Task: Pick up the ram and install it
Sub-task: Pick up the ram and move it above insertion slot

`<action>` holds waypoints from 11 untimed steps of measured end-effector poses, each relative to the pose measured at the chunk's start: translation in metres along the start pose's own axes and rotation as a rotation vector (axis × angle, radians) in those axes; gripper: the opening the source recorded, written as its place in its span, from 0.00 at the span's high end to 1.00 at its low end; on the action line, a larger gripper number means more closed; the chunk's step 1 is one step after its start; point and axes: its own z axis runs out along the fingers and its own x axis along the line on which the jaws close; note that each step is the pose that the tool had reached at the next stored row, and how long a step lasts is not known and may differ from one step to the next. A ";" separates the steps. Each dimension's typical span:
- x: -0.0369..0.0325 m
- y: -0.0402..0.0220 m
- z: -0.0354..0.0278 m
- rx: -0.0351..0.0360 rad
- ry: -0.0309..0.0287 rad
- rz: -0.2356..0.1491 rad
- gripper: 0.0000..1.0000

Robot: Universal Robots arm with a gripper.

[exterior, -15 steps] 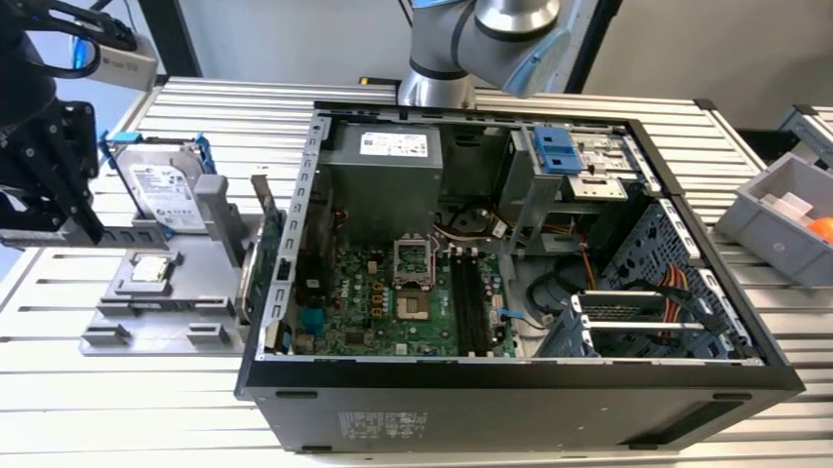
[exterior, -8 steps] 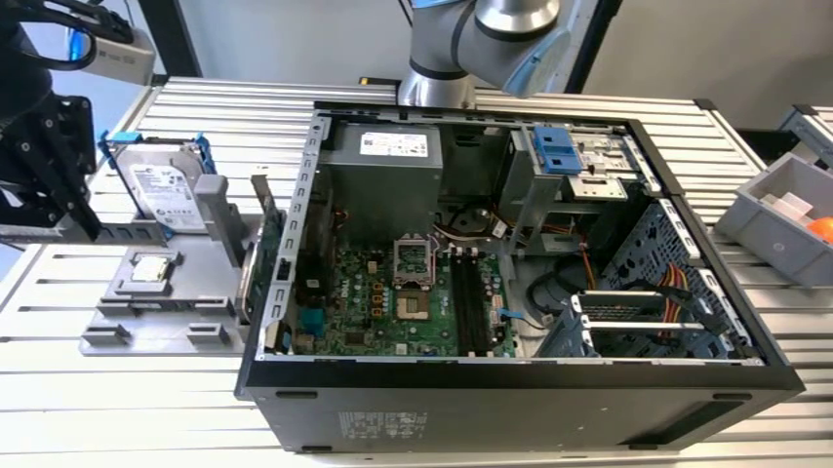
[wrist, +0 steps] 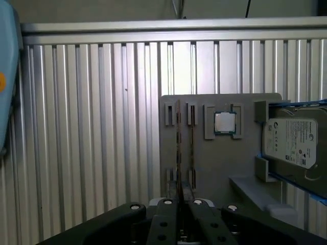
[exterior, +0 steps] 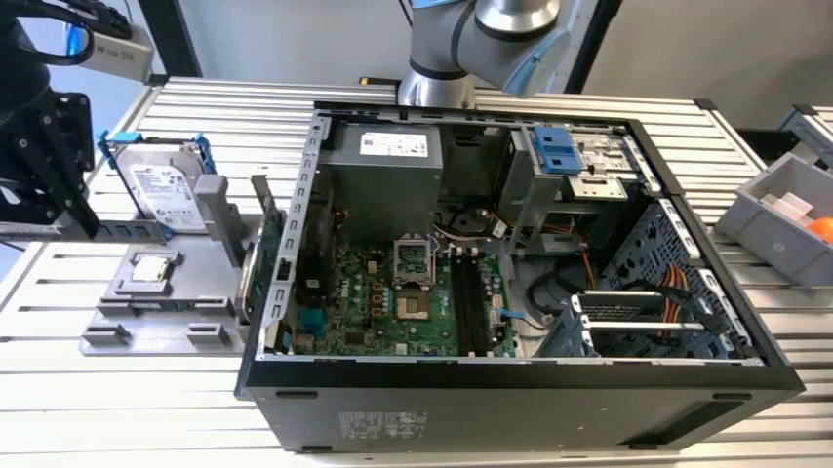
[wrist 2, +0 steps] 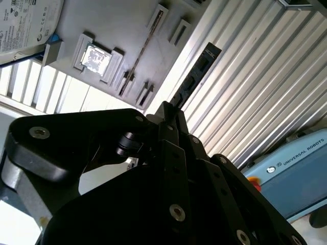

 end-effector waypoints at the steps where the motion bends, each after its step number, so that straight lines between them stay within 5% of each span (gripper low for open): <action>1: 0.0000 0.0000 -0.0002 0.0000 0.0000 0.000 1.00; 11: -0.0001 0.0001 -0.0027 0.0002 0.0014 0.000 1.00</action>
